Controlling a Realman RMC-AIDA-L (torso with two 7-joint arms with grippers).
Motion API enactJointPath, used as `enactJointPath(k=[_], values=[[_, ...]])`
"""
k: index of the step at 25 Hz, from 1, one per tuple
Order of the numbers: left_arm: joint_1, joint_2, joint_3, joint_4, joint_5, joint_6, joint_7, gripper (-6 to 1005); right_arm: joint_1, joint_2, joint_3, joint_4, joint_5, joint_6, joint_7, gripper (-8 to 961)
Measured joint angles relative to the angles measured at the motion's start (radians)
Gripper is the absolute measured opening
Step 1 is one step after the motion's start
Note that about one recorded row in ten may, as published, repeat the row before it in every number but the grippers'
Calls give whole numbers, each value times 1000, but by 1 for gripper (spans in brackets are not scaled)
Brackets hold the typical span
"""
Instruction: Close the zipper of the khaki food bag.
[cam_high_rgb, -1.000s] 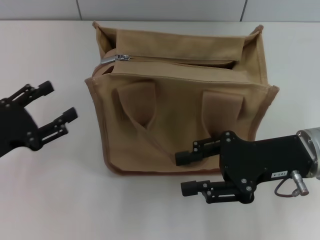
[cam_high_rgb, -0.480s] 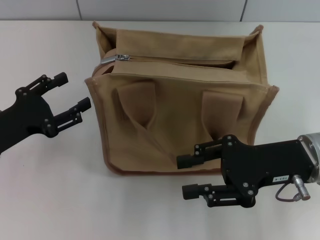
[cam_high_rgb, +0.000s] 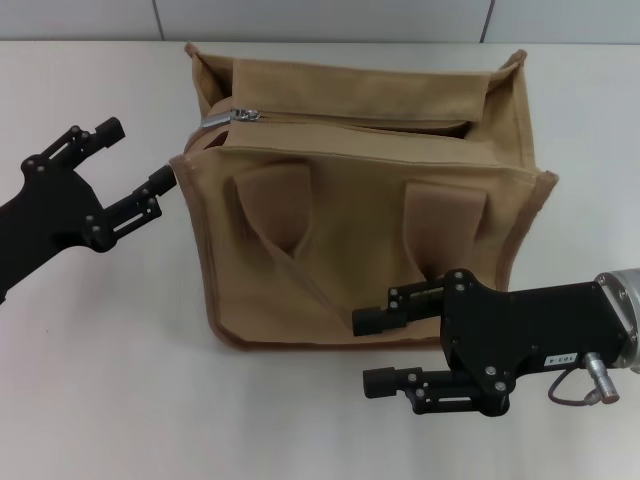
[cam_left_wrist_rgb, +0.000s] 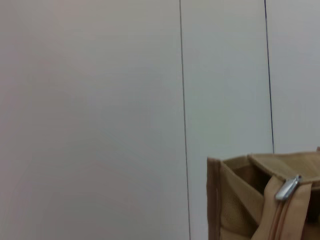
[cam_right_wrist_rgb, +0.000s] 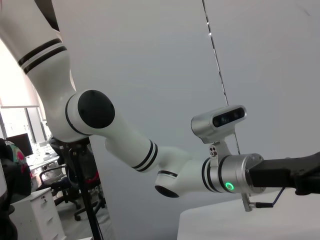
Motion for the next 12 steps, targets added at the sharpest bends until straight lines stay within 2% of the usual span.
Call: enactJointPath(k=[8,10,12], values=[[-4,3,5,-18,-6,44,-11,767,-1,0,1,6,1,2,-4,513],[-4,7,66,11,19,58,-53,766,-1,0,1,7,1,3,-4,513],[1,7,91,32,24,59,-79,765,-1,-1,1,9,1,3,-4,513]])
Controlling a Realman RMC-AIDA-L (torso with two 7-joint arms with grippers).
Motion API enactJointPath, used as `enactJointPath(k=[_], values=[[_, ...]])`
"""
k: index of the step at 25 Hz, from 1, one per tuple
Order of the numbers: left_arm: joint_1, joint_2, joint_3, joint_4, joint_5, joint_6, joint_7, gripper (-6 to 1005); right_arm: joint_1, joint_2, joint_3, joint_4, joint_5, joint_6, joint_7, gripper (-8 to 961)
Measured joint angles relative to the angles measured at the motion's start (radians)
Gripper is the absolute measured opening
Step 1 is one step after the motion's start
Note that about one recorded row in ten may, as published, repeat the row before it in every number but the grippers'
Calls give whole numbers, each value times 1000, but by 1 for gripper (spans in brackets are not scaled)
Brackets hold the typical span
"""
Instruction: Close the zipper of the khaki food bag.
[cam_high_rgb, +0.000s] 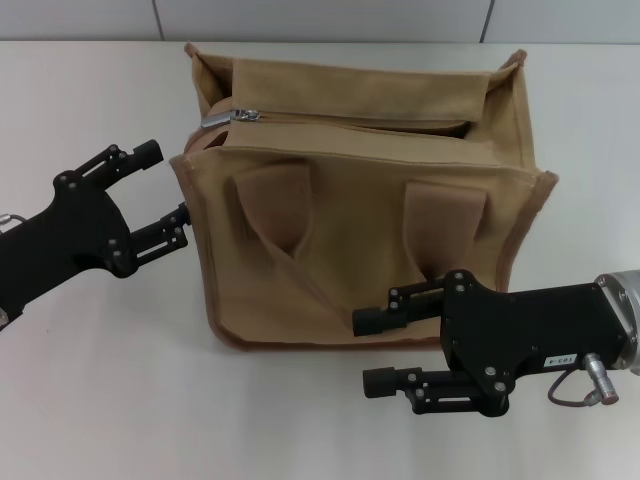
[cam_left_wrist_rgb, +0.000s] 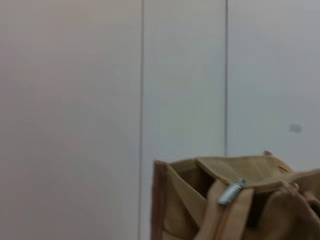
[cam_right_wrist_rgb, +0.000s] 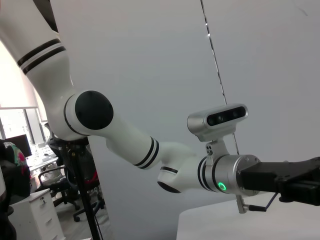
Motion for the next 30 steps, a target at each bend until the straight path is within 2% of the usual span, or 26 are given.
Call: enactJointPath(k=[6,10,22,30], values=[[-14,-7,-12,1,-15,-5,-15,762,6,-1,1,2,0,2,-6,513],[-35,-8,-19,-23,-74,-62,-18,760,6,-1,1,3,5,2,-6,514],[-39,-8,-27,-52,-166,-111,-14,753,0,-1,1,5,11,2,-6,514],[-48,-9,-17,-97,-161,-145,7,748,3,-1,1,5,11,17,-6,514]])
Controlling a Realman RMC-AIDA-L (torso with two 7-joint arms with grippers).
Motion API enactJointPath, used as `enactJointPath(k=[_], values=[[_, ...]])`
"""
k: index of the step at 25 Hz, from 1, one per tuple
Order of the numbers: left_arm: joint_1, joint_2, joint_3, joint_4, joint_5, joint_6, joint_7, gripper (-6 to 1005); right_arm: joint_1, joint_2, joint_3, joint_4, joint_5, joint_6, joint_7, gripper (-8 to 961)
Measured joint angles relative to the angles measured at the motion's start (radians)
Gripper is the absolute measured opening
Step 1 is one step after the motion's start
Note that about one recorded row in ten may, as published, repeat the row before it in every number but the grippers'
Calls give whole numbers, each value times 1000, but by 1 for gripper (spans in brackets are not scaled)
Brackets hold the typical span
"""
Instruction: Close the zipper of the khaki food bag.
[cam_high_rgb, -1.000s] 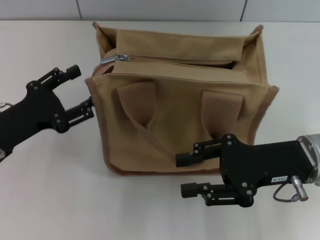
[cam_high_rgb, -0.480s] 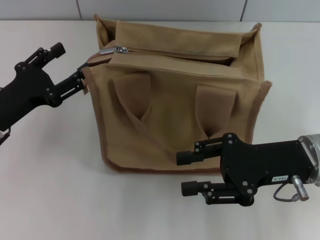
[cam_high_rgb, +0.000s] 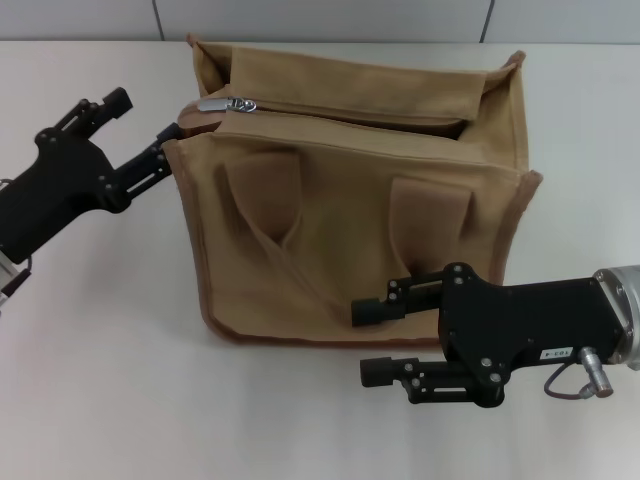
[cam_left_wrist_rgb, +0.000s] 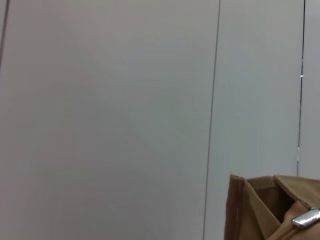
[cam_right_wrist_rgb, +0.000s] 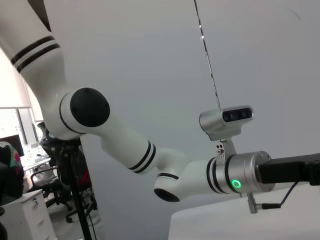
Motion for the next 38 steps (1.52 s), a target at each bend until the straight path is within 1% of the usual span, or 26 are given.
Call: enactJointPath(k=[4,6,7,9,12,16,18,20,21,23,24,25,28,32,38], values=[[-4,0,5,-16,1,-1,23,746,5,0,0,0,0,8,0,514],[-3,1,34,-11,4,3,23,745,6,0,0,0,0,9,0,514],[2,3,66,-1,4,11,23,745,7,0,0,0,0,11,0,514],[13,5,81,8,3,23,23,743,7,0,0,0,0,11,0,514],[20,6,78,14,1,34,23,742,5,-1,1,0,0,12,0,514],[45,8,88,64,5,54,10,740,2,-3,2,-1,0,13,0,514],[45,8,88,64,5,54,10,739,1,-3,3,-1,3,15,0,514],[54,8,104,86,6,56,6,737,0,-3,3,-1,9,19,0,514],[51,9,131,94,10,49,-9,737,0,-3,3,0,13,23,0,514],[51,9,131,94,10,49,-9,736,0,-3,3,0,18,27,0,514],[46,8,190,118,26,27,-25,735,0,-3,3,0,21,27,0,513],[43,4,209,130,34,12,-26,735,1,-3,3,0,23,28,0,513],[41,1,212,133,32,2,-22,733,0,-3,3,0,24,27,0,513],[28,-2,207,115,-68,-29,-24,731,-2,-3,3,0,25,24,0,513],[27,-1,210,102,-127,-43,-24,727,-4,-2,3,0,25,23,0,514]])
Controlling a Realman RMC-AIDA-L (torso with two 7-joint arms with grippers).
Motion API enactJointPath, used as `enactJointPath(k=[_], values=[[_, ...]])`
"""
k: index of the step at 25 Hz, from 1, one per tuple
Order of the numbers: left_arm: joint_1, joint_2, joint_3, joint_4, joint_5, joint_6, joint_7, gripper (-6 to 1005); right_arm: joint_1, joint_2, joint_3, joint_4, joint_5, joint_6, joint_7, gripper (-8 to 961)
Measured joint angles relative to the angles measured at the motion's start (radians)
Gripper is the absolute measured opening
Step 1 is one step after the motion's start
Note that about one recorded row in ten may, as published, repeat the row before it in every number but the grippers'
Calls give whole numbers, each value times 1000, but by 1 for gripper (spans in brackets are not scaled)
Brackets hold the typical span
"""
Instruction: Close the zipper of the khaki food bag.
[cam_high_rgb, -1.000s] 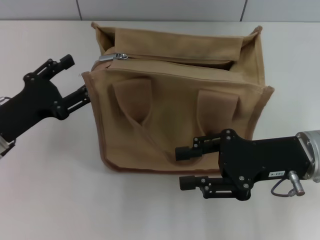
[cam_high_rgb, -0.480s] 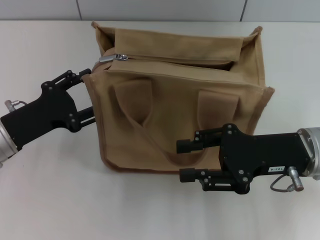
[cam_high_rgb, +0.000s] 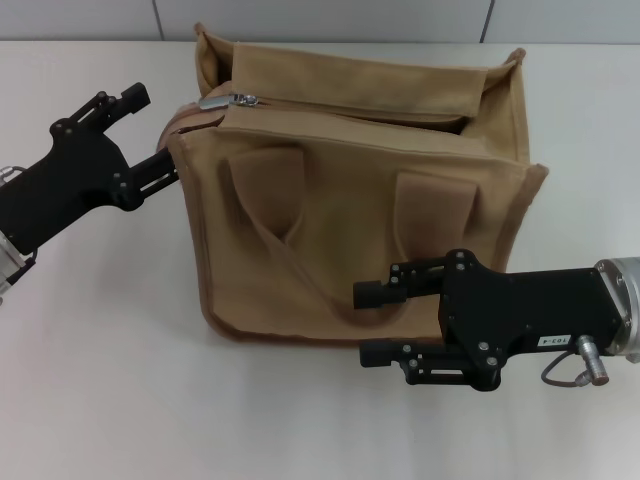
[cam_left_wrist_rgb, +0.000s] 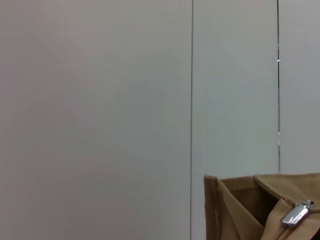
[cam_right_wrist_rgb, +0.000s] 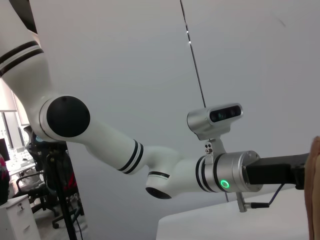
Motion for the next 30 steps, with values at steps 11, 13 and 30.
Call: enactJointPath(k=[11,13,30], values=[[-6,-1,1,-35,-42,0,3,721,0,0,0,0,2,-5,0,514],[-6,-2,3,-39,-47,1,5,720,0,0,0,0,3,-6,0,513],[5,0,0,-40,-66,79,20,465,0,-1,1,0,5,3,-4,513]])
